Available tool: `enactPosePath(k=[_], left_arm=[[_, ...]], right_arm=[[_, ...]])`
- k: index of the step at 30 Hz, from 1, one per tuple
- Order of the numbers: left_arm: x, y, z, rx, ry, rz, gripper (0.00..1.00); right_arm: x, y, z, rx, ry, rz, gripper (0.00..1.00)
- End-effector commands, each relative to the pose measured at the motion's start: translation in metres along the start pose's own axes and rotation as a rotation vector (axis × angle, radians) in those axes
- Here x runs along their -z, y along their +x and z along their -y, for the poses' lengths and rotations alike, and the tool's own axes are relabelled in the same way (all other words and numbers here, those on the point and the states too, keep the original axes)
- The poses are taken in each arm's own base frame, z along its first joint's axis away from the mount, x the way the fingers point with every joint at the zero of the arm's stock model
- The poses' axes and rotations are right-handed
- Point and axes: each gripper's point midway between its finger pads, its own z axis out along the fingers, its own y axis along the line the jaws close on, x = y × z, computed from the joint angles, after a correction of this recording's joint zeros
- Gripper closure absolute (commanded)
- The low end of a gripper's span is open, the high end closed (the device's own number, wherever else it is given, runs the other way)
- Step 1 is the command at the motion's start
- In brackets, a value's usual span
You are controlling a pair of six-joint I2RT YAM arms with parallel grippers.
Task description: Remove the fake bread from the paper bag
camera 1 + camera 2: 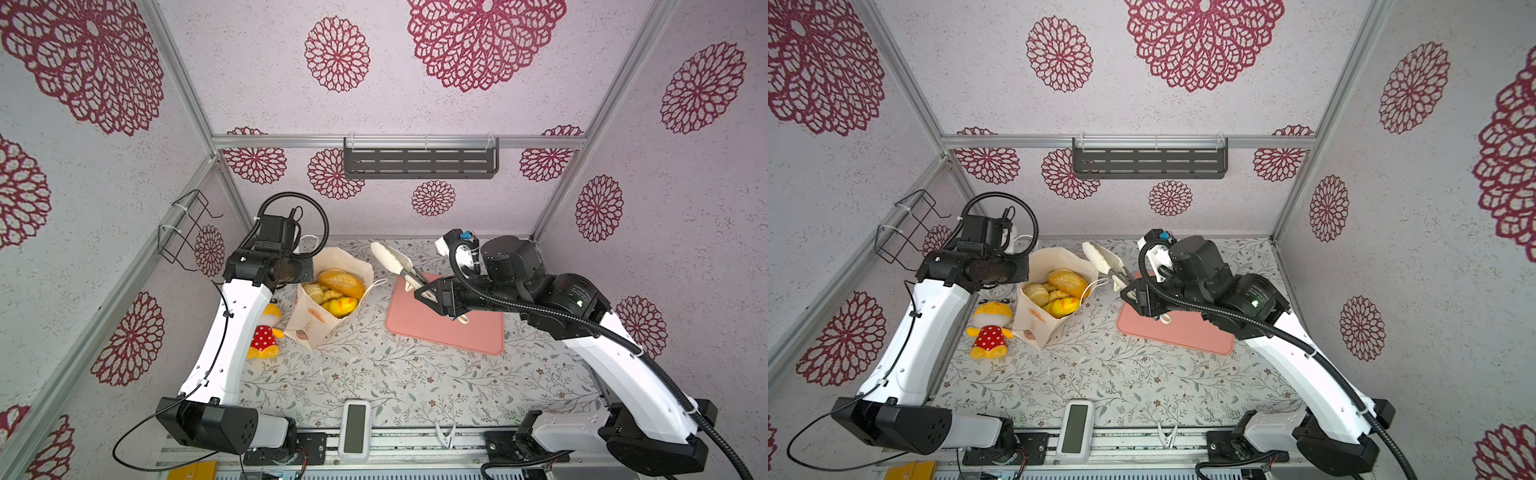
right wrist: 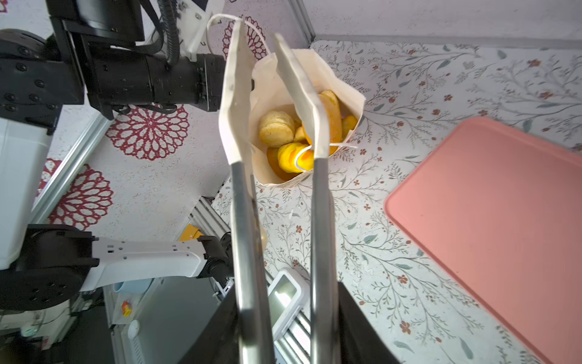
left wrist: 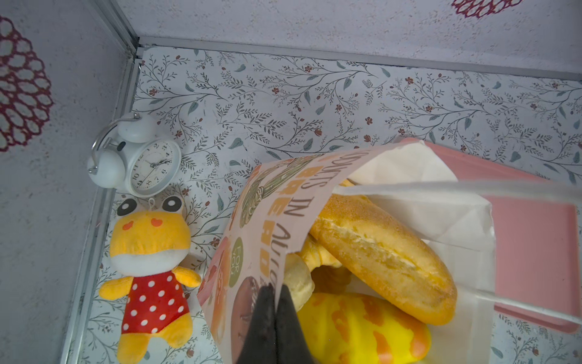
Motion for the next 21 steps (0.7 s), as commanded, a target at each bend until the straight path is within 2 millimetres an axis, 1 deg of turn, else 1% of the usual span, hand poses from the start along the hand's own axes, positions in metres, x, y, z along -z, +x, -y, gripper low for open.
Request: enactPosePath(k=[1, 4, 8, 10, 12, 14, 18, 21], left_arm=[[0.006, -0.015, 0.01, -0.037, 0.046, 0.053, 1.0], [0.003, -0.01, 0.022, -0.064, 0.071, 0.045, 1.0], [0.006, -0.001, 0.045, -0.103, 0.138, 0.059, 1.0], [0.006, 0.003, 0.055, -0.117, 0.16, 0.068, 1.0], [0.004, 0.005, 0.058, -0.116, 0.167, 0.069, 1.0], [-0.001, 0.007, 0.054, -0.119, 0.138, 0.06, 1.0], [-0.005, 0.001, 0.033, -0.144, 0.03, 0.068, 1.0], [-0.01, -0.009, 0.007, -0.132, -0.046, 0.082, 1.0]], right_arm=[[0.011, 0.01, 0.023, 0.138, 0.138, -0.063, 0.56], [0.008, 0.025, 0.032, 0.173, 0.17, -0.144, 0.56], [0.002, 0.04, 0.037, 0.19, 0.172, -0.205, 0.56], [0.001, 0.044, 0.038, 0.195, 0.171, -0.216, 0.56], [0.003, 0.045, 0.039, 0.197, 0.174, -0.214, 0.56], [0.004, 0.045, 0.039, 0.195, 0.175, -0.211, 0.57], [0.01, 0.043, 0.038, 0.192, 0.171, -0.189, 0.56], [0.01, 0.044, 0.038, 0.19, 0.17, -0.192, 0.57]])
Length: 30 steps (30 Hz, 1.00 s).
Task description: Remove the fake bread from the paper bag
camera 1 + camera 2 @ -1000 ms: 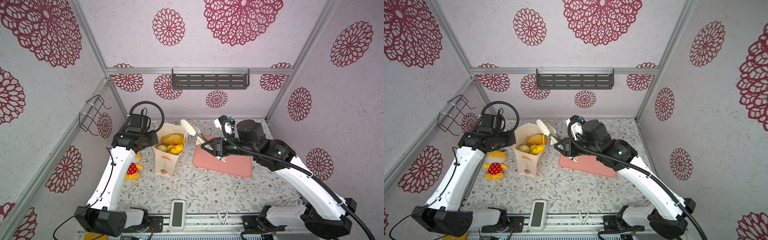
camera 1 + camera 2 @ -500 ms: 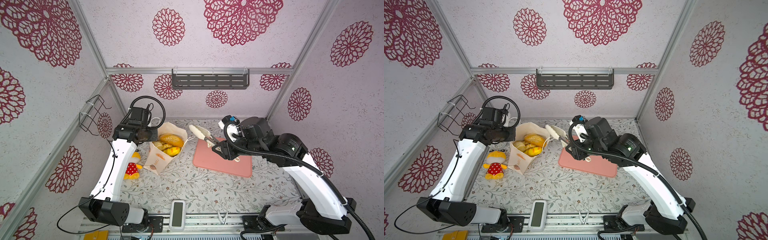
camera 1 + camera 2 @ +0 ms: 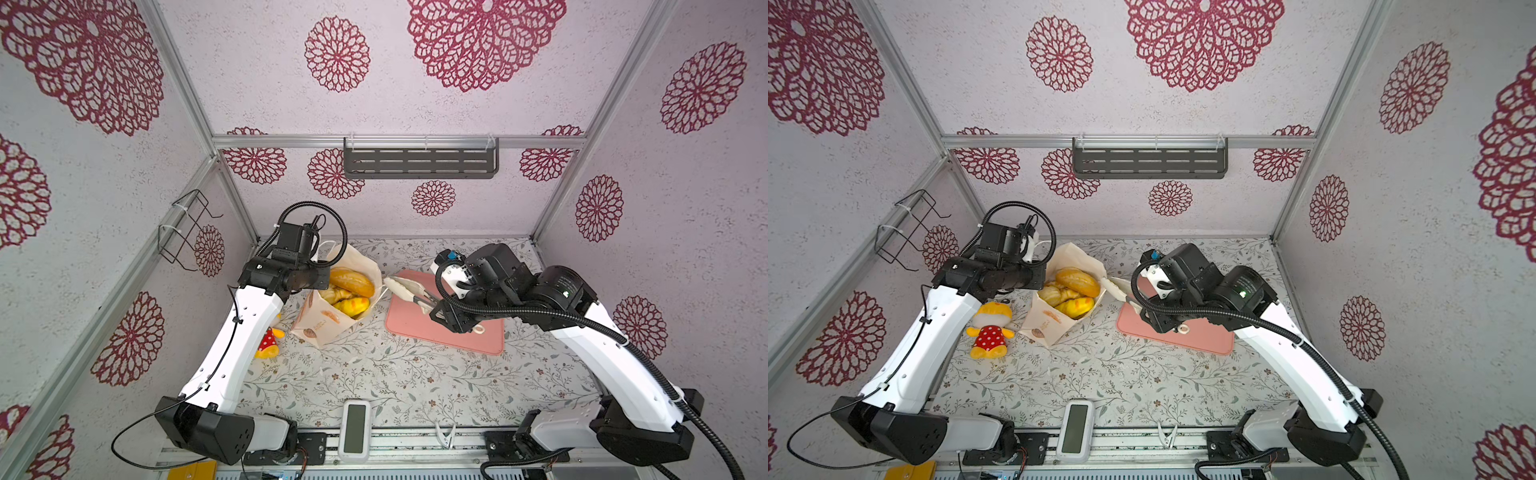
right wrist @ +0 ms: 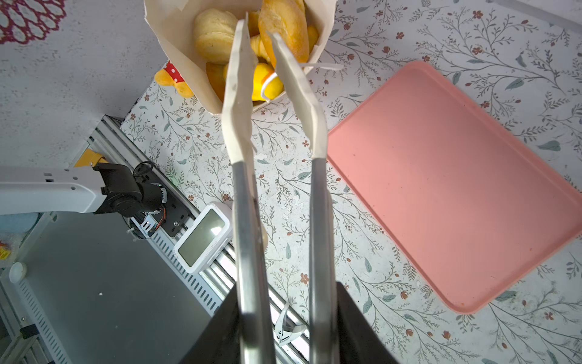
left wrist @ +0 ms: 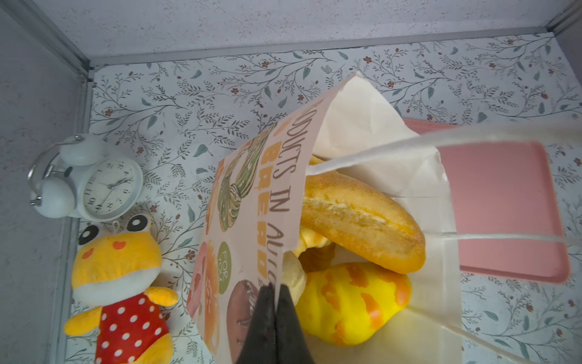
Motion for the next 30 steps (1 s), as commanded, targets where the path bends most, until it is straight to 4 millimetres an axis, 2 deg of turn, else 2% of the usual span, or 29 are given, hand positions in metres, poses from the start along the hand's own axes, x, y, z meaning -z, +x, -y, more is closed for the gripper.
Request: enactPosePath(k=[1, 4, 6, 11, 15, 18, 23, 30], left_arm=[[-0.003, -0.02, -0.037, -0.006, -0.121, 0.056, 1.0], [0.0, -0.033, -0.063, -0.028, -0.212, 0.098, 1.0], [0.006, -0.048, -0.07, -0.055, -0.248, 0.147, 1.0], [0.034, -0.095, -0.069, -0.118, -0.261, 0.309, 1.0], [0.048, -0.115, -0.064, -0.15, -0.266, 0.357, 1.0], [0.041, -0.108, -0.043, -0.167, -0.199, 0.345, 1.0], [0.019, -0.072, 0.0, -0.231, -0.122, 0.293, 1.0], [0.001, -0.036, 0.027, -0.189, -0.043, 0.259, 1.0]], right_arm=[[0.018, -0.006, -0.001, 0.021, -0.001, 0.07, 0.57], [0.017, -0.006, -0.002, 0.019, -0.009, 0.077, 0.57], [0.014, -0.005, -0.001, 0.017, -0.005, 0.065, 0.57], [0.014, -0.007, 0.0, 0.021, -0.001, 0.076, 0.57], [0.014, -0.008, 0.001, 0.017, 0.003, 0.084, 0.57], [0.013, -0.007, 0.001, 0.012, 0.006, 0.078, 0.57], [0.005, -0.004, 0.0, 0.002, -0.003, 0.065, 0.57], [-0.009, -0.005, -0.005, -0.004, -0.031, 0.032, 0.57]])
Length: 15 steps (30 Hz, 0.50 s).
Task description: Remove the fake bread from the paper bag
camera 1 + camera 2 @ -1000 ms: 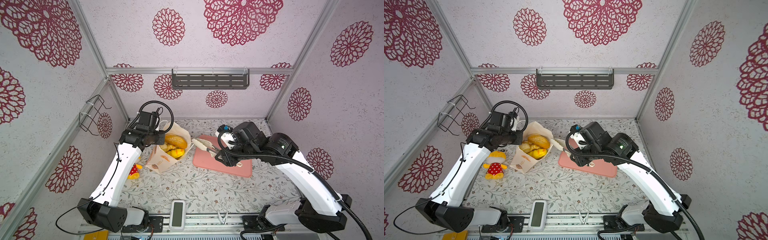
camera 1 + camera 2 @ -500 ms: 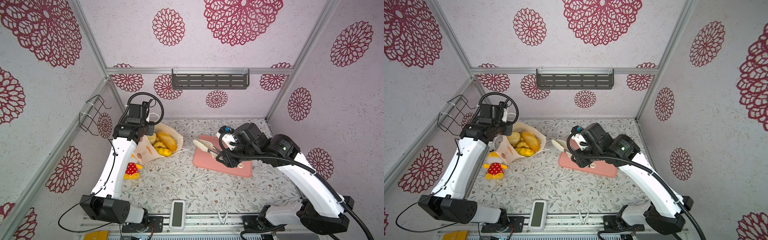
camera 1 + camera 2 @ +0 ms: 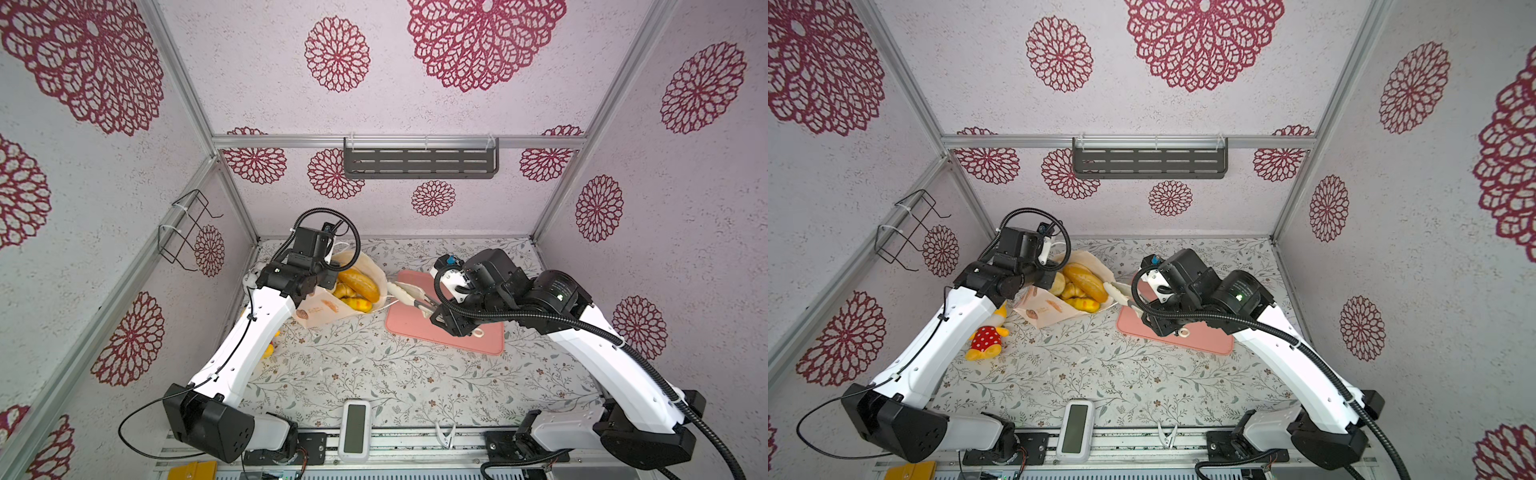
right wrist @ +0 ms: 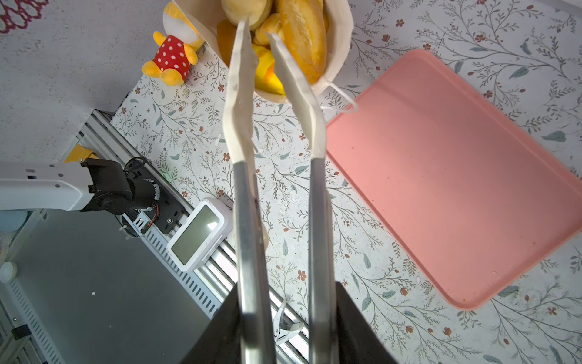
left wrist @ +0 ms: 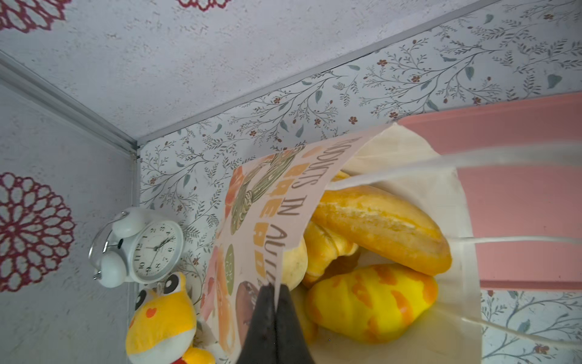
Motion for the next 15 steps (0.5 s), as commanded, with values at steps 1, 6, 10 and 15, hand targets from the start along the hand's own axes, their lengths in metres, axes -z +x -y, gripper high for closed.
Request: enactPosePath(k=[1, 6, 10, 15], left_arm=[[0.019, -0.021, 0.003, 0.08, 0.015, 0.129, 1.0], [0.018, -0.006, 0.022, 0.088, 0.052, 0.111, 1.0], [0.016, 0.004, 0.028, 0.099, 0.064, 0.098, 1.0], [0.02, 0.006, 0.028, 0.103, 0.067, 0.102, 1.0]], right_arm=[[0.002, -0.012, -0.009, 0.001, -0.035, 0.041, 0.57], [-0.02, 0.003, -0.005, 0.024, -0.019, -0.072, 0.5], [-0.038, 0.008, -0.002, 0.044, -0.004, -0.135, 0.46], [-0.06, 0.008, -0.002, 0.065, -0.012, -0.177, 0.39]])
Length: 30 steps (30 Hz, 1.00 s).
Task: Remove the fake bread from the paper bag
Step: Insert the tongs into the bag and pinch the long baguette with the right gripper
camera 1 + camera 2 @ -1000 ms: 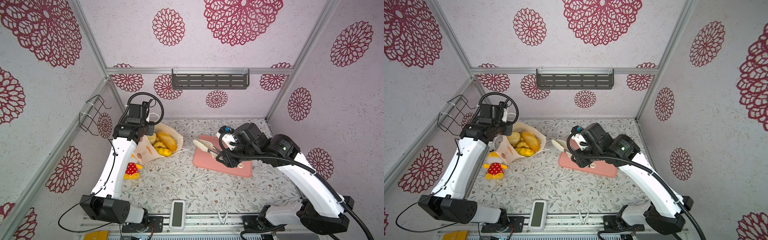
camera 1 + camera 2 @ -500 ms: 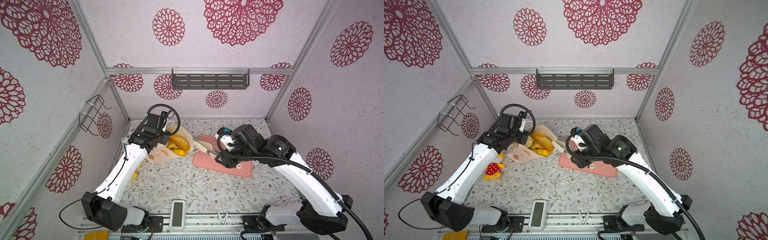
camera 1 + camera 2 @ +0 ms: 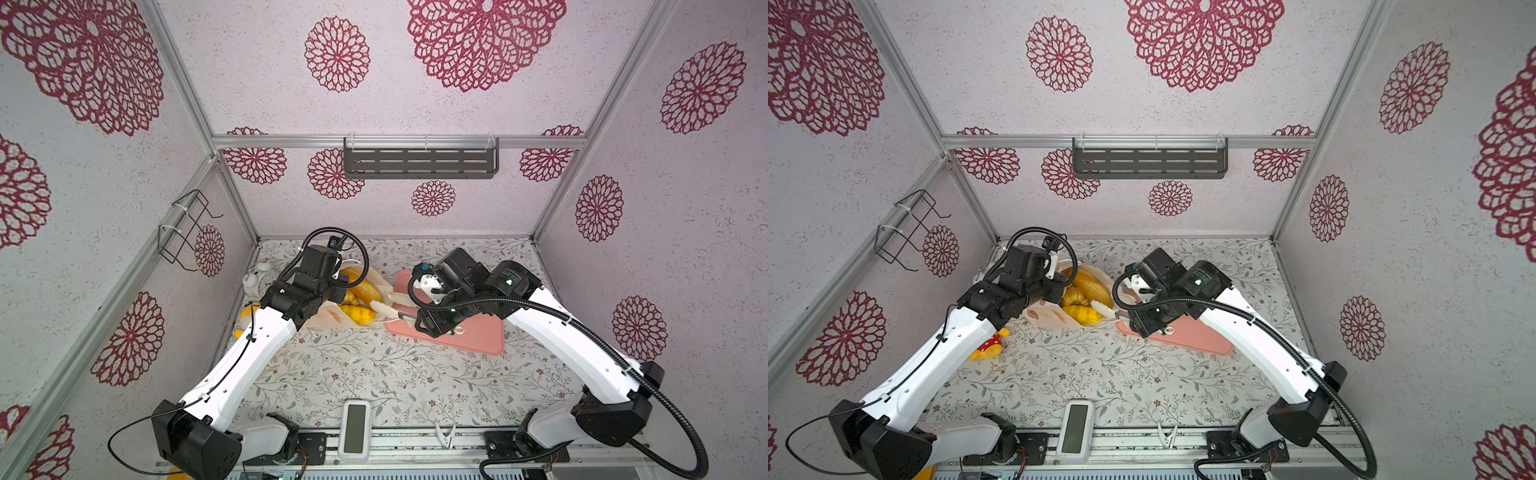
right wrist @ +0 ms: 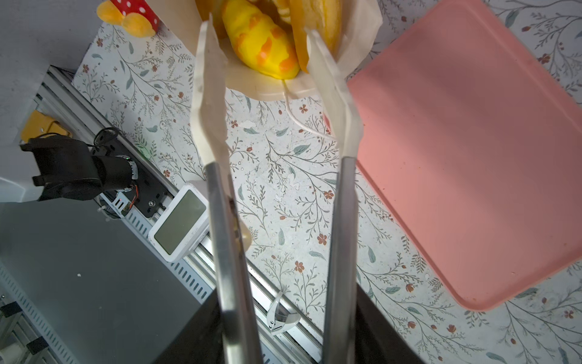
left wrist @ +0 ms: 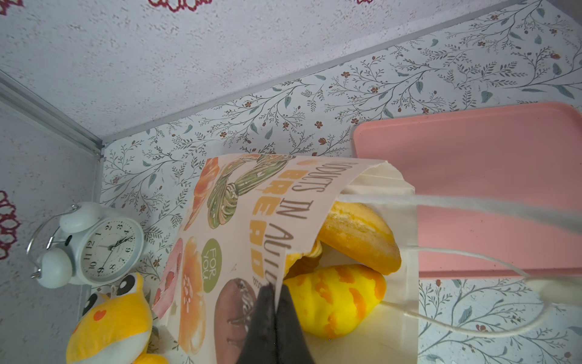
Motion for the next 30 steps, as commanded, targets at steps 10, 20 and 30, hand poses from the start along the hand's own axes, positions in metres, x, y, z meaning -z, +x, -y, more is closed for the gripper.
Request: enactPosePath(k=[10, 20, 30], left_arm=[[0.016, -0.012, 0.0, 0.042, 0.019, 0.061, 1.0], [0.014, -0.007, 0.003, 0.037, 0.038, 0.036, 1.0], [0.014, -0.01, 0.007, 0.037, 0.06, 0.048, 1.0]], right_arm=[[-0.037, -0.023, 0.005, 0.089, 0.03, -0.023, 0.31], [-0.045, -0.044, 0.031, 0.065, 0.067, -0.022, 0.29], [-0.067, -0.053, 0.025, 0.088, -0.045, -0.053, 0.31]])
